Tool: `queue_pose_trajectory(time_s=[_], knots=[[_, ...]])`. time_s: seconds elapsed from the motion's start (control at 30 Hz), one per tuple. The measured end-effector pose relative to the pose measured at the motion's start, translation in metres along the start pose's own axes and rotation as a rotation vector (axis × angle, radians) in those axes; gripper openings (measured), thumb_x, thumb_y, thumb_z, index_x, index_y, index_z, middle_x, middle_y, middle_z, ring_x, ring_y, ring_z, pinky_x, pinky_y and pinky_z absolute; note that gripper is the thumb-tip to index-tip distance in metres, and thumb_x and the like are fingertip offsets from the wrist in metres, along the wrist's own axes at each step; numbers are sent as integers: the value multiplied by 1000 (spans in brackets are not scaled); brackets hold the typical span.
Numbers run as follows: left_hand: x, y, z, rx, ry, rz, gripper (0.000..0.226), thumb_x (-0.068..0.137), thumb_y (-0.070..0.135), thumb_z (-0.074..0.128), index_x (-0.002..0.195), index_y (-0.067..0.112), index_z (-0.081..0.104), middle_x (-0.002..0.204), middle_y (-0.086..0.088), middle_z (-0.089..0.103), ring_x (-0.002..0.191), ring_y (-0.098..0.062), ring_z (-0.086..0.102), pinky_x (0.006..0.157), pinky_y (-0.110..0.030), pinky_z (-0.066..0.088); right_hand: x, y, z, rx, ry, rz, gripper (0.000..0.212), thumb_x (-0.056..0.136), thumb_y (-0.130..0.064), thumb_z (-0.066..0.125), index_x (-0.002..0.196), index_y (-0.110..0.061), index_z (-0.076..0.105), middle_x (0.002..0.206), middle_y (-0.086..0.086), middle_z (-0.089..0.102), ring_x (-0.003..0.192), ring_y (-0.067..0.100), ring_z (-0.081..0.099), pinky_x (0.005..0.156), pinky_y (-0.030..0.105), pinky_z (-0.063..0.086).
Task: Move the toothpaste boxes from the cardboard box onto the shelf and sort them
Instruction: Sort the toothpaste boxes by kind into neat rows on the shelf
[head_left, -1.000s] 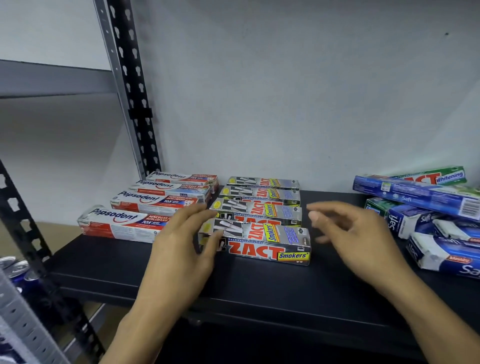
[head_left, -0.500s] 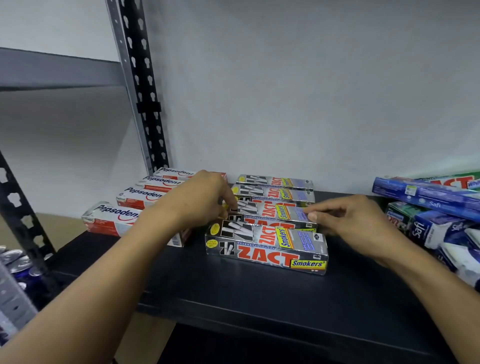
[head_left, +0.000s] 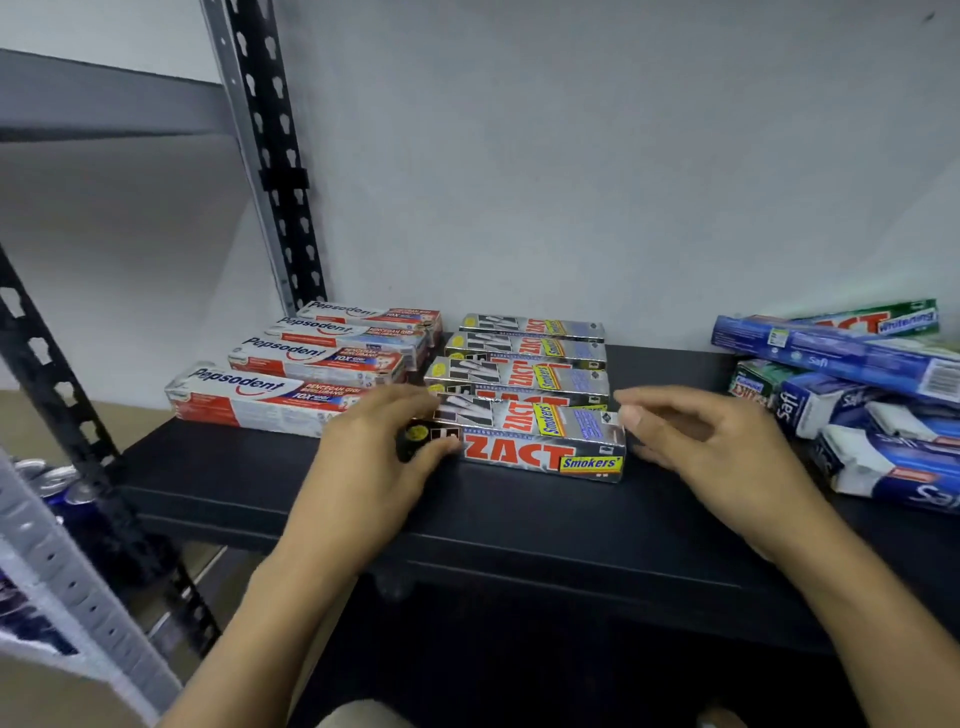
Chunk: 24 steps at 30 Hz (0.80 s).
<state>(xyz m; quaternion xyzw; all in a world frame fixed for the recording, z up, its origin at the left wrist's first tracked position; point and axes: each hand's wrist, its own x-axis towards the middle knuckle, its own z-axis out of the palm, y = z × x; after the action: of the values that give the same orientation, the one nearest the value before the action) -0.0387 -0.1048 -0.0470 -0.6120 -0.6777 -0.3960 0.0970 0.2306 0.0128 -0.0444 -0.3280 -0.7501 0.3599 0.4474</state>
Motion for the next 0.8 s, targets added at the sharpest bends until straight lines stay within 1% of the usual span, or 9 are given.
queue_pose_trajectory(time_s=[0.03, 0.1, 0.17, 0.2, 0.3, 0.4, 0.53, 0.7, 0.8], knots=[[-1, -2, 2, 7, -4, -5, 40, 83, 31, 77, 122, 22, 70, 128, 8, 64, 116, -5, 56, 102, -19, 39, -6, -2, 0, -46, -37, -15, 29, 78, -44, 75, 103, -31, 77, 101, -14, 76, 98, 6, 71, 90, 29, 55], [0, -3, 3, -4, -4, -18, 38, 84, 26, 77, 122, 22, 70, 129, 7, 63, 117, -6, 56, 102, -16, 37, -12, -4, 1, -60, -81, -37, 26, 79, -26, 80, 105, -29, 77, 104, -14, 75, 98, 0, 70, 88, 16, 52], [1, -2, 3, -10, 1, -25, 37, 85, 25, 77, 121, 22, 71, 128, 7, 64, 117, -6, 56, 101, -14, 36, -12, -5, 2, -105, -78, -66, 31, 77, -10, 82, 105, -25, 77, 106, -12, 73, 94, -2, 70, 86, 11, 51], [1, -2, 3, -12, 6, -25, 36, 85, 25, 77, 120, 21, 71, 127, 7, 64, 117, -6, 56, 101, -15, 37, -11, -4, 2, -138, -70, -80, 33, 77, -8, 83, 105, -24, 77, 106, -12, 72, 93, -2, 70, 88, 13, 52], [-1, 0, 3, -29, 19, -36, 36, 85, 24, 77, 120, 21, 72, 127, 6, 65, 118, -8, 57, 104, -24, 44, -7, 1, 1, -204, -68, -93, 35, 77, -13, 83, 109, -25, 77, 108, -13, 72, 94, -2, 69, 93, 20, 53], [-1, 0, 3, -34, 18, -47, 36, 84, 22, 78, 119, 19, 72, 126, 5, 66, 118, -11, 59, 105, -26, 44, -6, 1, 3, -195, -83, -89, 36, 76, -13, 84, 110, -24, 77, 109, -11, 71, 94, -1, 69, 95, 26, 54], [-3, 3, 2, -23, 23, -42, 37, 83, 22, 78, 119, 19, 72, 128, 2, 66, 118, -14, 59, 105, -32, 47, -9, -2, 2, -157, -72, -78, 37, 77, -12, 84, 111, -23, 76, 111, -10, 71, 96, -1, 70, 96, 30, 54], [-4, 10, 2, 24, 22, -7, 42, 83, 28, 77, 124, 22, 68, 137, 1, 58, 125, -19, 54, 106, -41, 47, -19, -4, -11, -155, 51, -79, 34, 80, -20, 82, 110, -34, 75, 111, -15, 69, 97, -1, 68, 93, 30, 55], [-6, 17, 8, 14, 74, 78, 42, 83, 27, 77, 123, 18, 68, 139, -2, 55, 129, -23, 51, 106, -47, 46, -30, -5, -21, -186, 98, -104, 34, 81, -16, 80, 111, -32, 75, 112, -14, 68, 97, 0, 66, 86, 29, 58]])
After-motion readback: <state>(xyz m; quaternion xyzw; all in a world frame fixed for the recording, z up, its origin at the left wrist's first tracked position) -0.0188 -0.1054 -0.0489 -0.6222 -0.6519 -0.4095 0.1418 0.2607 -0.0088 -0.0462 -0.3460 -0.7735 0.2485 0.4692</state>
